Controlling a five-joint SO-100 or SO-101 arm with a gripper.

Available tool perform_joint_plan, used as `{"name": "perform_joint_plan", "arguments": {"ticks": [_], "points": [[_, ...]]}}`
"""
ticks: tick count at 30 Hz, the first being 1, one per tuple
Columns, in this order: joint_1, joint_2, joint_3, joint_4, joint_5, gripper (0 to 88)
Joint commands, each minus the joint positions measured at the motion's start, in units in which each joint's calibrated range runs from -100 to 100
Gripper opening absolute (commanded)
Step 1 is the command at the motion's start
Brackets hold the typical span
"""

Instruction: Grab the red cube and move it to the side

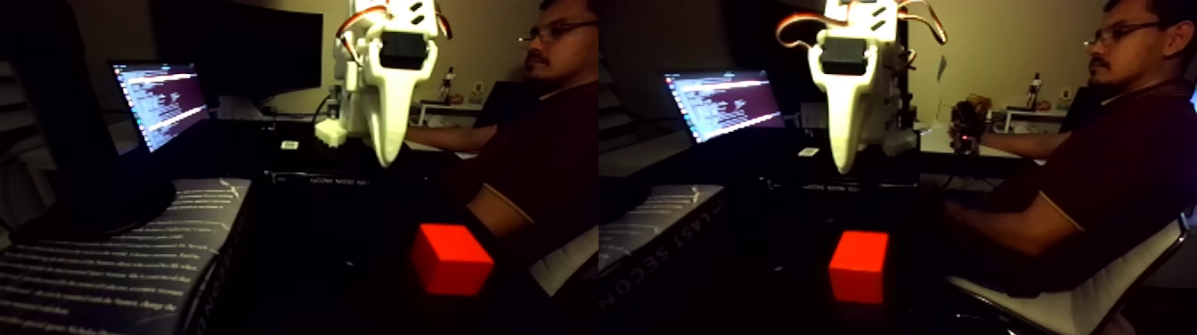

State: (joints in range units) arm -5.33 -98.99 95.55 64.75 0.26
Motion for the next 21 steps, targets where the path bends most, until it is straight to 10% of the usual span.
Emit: {"name": "perform_joint_plan", "arguments": {"ticks": [1, 21], "points": [[0.08, -0.17, -0.45, 0.28, 0.14, 0.7], [-0.08, -0.17, -0.45, 0.28, 0.14, 0.7]]}}
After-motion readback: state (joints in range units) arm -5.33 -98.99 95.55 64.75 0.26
